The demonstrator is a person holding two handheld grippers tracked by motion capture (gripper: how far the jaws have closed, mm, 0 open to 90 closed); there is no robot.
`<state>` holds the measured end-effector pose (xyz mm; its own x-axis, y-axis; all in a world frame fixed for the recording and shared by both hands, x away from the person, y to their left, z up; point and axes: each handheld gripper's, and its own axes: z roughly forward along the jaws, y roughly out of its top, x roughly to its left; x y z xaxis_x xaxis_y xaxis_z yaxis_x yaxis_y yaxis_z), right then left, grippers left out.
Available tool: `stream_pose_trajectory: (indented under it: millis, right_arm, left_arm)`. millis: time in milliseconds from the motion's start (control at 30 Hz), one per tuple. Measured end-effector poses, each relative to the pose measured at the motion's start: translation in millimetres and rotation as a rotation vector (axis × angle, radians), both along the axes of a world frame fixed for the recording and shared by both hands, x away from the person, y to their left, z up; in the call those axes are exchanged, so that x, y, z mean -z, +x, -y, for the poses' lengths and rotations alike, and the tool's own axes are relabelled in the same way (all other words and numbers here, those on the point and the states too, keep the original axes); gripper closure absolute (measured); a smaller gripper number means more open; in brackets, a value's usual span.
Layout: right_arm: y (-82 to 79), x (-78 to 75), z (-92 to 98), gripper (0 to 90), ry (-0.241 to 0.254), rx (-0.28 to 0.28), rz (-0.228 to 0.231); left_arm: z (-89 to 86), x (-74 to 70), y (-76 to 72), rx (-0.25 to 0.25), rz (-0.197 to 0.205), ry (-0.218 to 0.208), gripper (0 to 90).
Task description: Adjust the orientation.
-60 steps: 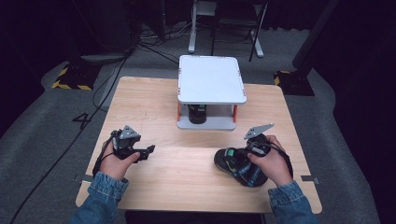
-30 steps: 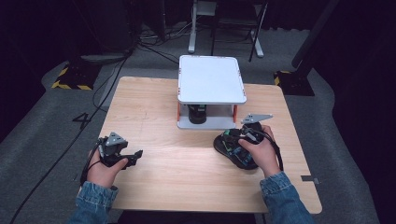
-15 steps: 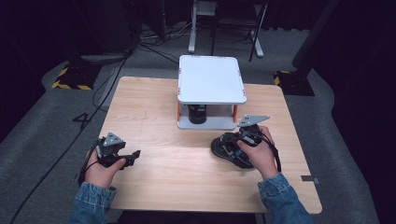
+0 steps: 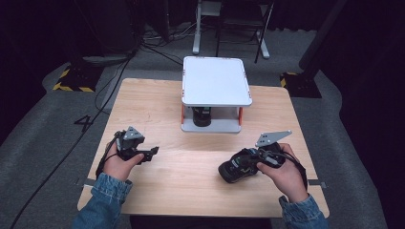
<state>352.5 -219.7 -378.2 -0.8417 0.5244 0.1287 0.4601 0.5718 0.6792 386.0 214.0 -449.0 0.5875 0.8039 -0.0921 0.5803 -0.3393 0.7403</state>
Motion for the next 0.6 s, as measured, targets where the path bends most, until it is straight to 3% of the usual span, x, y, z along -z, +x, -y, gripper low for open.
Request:
stream_pose_trajectory:
  millis: [133, 167, 300, 333, 400, 433, 500, 600]
  right_arm:
    - [-14.2, -6.0, 13.4, 85.2, -0.048, 0.022, -0.038]
    - [-20.3, -8.5, 24.4, 85.1, -0.07, 0.033, -0.079]
    - [-29.1, -7.6, 42.6, 85.1, -0.13, 0.056, -0.156]
    - [-29.1, -7.6, 42.6, 85.1, -0.13, 0.056, -0.156]
    - [-30.7, 1.8, 48.2, 85.1, -0.2, 0.072, -0.223]
    - [-30.7, 1.8, 48.2, 85.1, -0.2, 0.072, -0.223]
    - [-30.7, 13.7, 47.1, 85.0, -0.221, 0.049, -0.275]
    - [-30.5, 14.1, 45.8, 84.5, -0.21, 0.039, -0.276]
  left_arm:
    - [9.5, 0.1, 7.3, 0.019, 0.006, -0.011, 28.2]
    - [14.2, 0.3, 11.2, 0.036, 0.003, -0.003, 28.2]
    - [23.5, 1.0, 17.3, 0.054, 0.001, 0.0, 28.2]
    - [23.5, 1.0, 17.3, 0.054, 0.001, 0.0, 28.2]
    - [30.8, 0.7, 19.6, 0.066, -0.004, -0.008, 28.2]
    - [30.8, 0.7, 19.6, 0.066, -0.004, -0.008, 28.1]
    - [33.7, 0.3, 20.6, 0.071, -0.001, -0.006, 28.1]
    - [34.1, 0.4, 21.7, 0.076, 0.002, -0.008, 28.1]
